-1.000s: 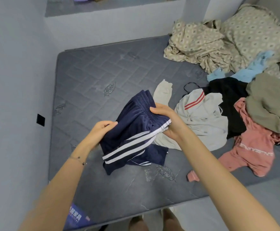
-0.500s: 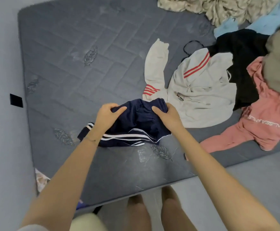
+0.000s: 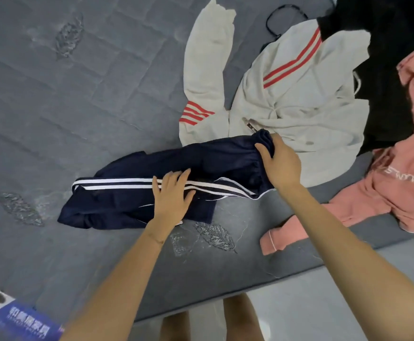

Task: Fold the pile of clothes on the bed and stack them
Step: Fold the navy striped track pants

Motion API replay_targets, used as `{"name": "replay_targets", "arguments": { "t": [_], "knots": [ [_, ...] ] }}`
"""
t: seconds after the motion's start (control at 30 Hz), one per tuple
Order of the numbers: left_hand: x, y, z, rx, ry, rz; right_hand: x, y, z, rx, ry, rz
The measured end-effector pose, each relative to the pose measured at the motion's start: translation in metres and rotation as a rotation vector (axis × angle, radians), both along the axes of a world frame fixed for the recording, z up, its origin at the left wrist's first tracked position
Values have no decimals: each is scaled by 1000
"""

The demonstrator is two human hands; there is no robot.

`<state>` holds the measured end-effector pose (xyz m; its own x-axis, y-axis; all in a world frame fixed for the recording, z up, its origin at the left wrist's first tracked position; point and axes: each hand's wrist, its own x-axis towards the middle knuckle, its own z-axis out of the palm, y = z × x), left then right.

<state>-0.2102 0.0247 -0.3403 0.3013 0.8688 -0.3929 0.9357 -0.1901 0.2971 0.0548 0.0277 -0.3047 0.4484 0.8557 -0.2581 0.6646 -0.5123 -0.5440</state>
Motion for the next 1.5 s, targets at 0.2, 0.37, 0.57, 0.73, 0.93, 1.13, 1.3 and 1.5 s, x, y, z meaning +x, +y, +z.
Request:
{"name": "replay_targets", "arguments": {
  "t": [0.2, 0.37, 0.57, 0.73, 0.93, 1.13, 1.3, 1.5],
  "knots": [
    [-11, 0, -17, 200, 13, -43, 22, 3, -36, -139, -76, -109],
    [-8, -28, -16, 116, -156, -112, 9, 1, -44, -265, -135, -128],
    [-20, -57, -23, -263, -90, -263, -44, -2, -34, 32, -113, 251],
    [-58, -32, -7, 111, -326, 165, -113, 3, -38, -23, 54, 452],
    [-133, 9, -7, 187, -241, 329, -185, 15, -43, 8, 91, 559],
    [-200, 28, -30, -25, -179, 673, -230, 30, -63, -39, 90, 601],
    [-221, 22, -36, -185, -238, 780, -277, 33, -74, -76, 135, 678],
    [-225, 23, -22, -125, -398, 726, -319, 25, -70, -108, 242, 881]
  ]
}}
